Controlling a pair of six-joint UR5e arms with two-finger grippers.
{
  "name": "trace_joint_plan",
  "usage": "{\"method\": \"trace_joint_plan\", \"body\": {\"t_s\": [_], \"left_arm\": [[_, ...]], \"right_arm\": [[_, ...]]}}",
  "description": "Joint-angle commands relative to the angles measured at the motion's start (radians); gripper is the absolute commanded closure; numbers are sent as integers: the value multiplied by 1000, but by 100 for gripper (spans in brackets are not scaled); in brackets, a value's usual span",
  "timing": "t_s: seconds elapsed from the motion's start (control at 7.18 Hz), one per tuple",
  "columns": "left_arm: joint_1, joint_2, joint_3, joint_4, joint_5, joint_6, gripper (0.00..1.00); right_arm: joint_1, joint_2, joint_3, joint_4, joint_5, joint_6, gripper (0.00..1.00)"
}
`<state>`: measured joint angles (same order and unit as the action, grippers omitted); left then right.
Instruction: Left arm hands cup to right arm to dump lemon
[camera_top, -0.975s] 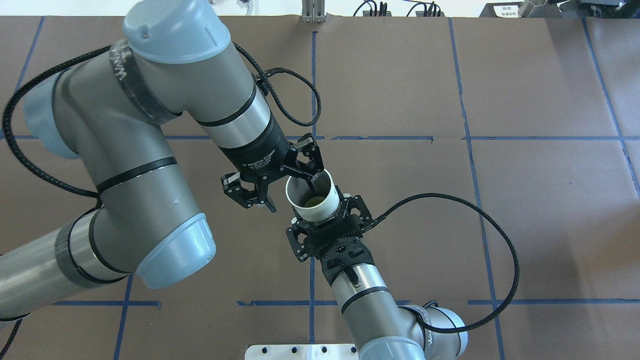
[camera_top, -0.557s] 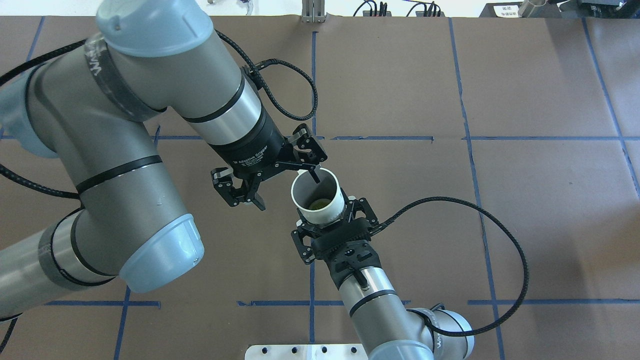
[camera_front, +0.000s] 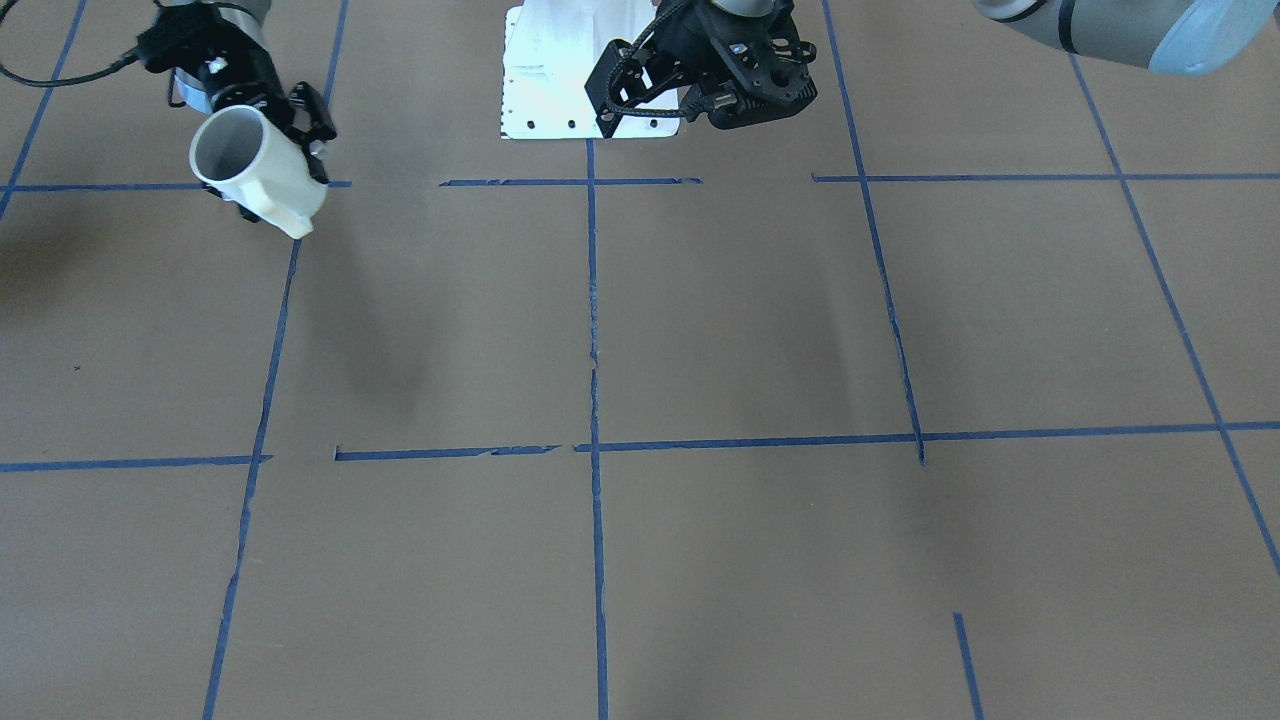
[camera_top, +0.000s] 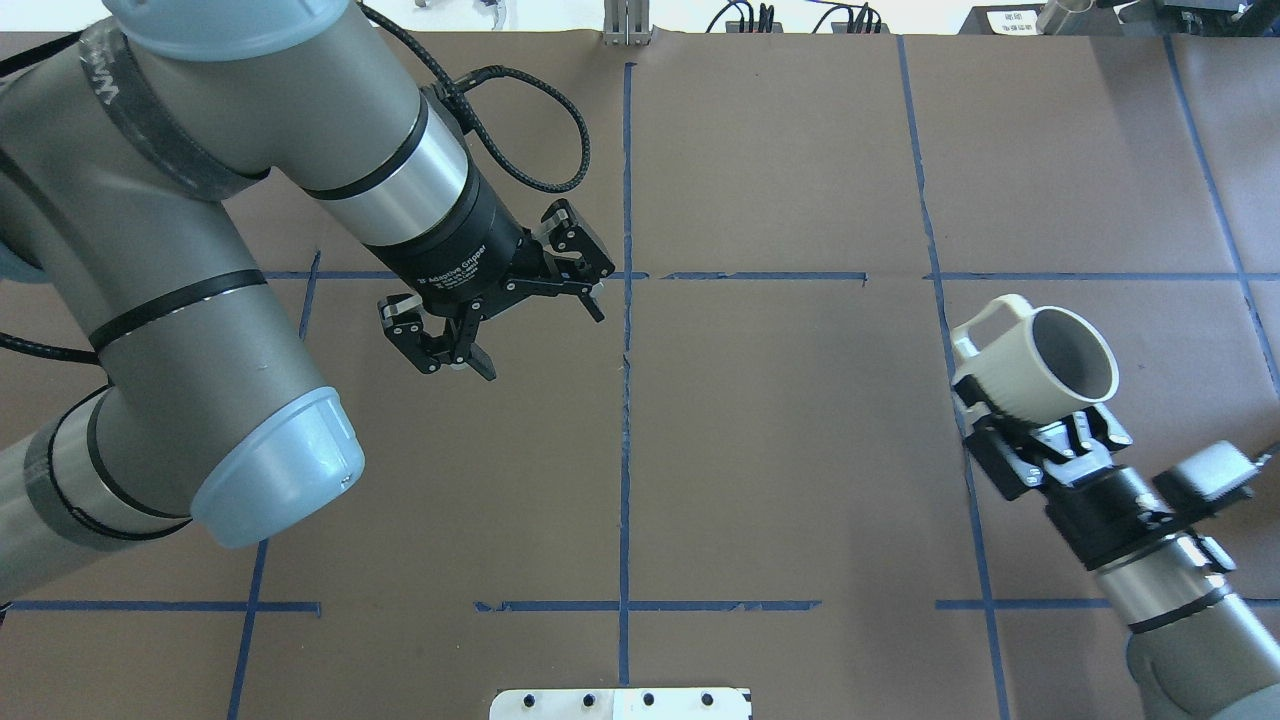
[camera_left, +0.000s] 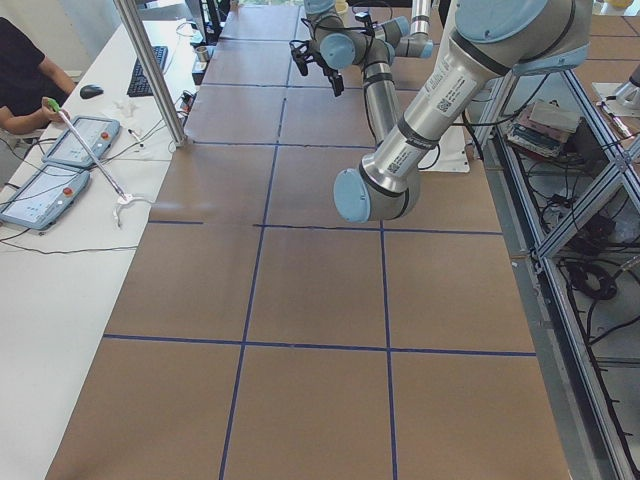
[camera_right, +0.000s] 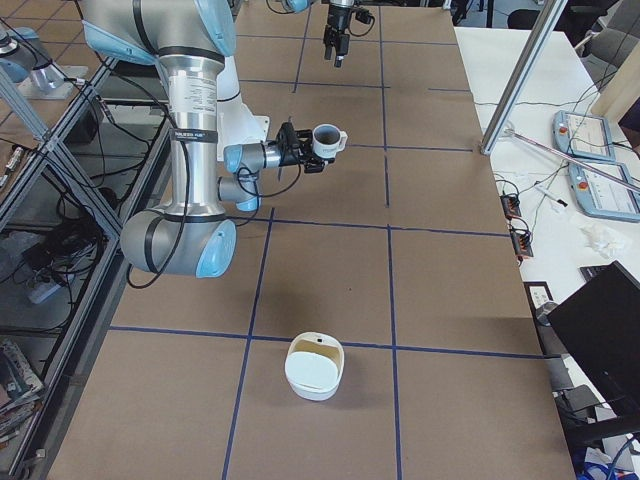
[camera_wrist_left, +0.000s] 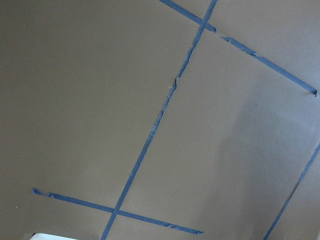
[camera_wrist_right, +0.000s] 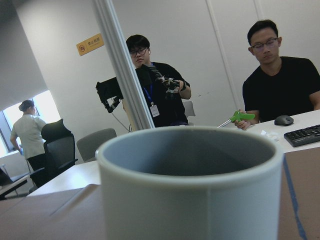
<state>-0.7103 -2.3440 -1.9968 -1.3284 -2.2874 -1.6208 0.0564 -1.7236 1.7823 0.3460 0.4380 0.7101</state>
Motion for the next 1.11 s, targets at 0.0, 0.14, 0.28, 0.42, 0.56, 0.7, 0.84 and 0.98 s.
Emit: {"method": "trace_joint_plan", "body": {"t_s": [0.0,0.14,0.28,0.42,0.56,0.7,0.84,0.98], "left_arm": [[-6,11,-2,0,0,1,0],[-6,12,-3,0,0,1,0],[-6,14,-2,0,0,1,0],[-6,28,-3,0,2,2,0],[-5,29,-3,-2,2,4,0],[-4,28,-3,0,0,4,0],[-4,29,-3,0,2,4,0],[-4,29,-3,-2,2,2,0]], "right_arm": [[-1,-79,-46,325,-90,113,87],[-1,-114,-96,437,-91,117,87],[-1,-137,-160,565,-91,117,87],[-1,-139,-266,690,-93,126,90],[2,-140,-341,761,-93,155,92],[3,-160,-374,781,-93,191,92],[5,-227,-379,795,-91,237,93],[5,-266,-379,810,-88,280,93]]}}
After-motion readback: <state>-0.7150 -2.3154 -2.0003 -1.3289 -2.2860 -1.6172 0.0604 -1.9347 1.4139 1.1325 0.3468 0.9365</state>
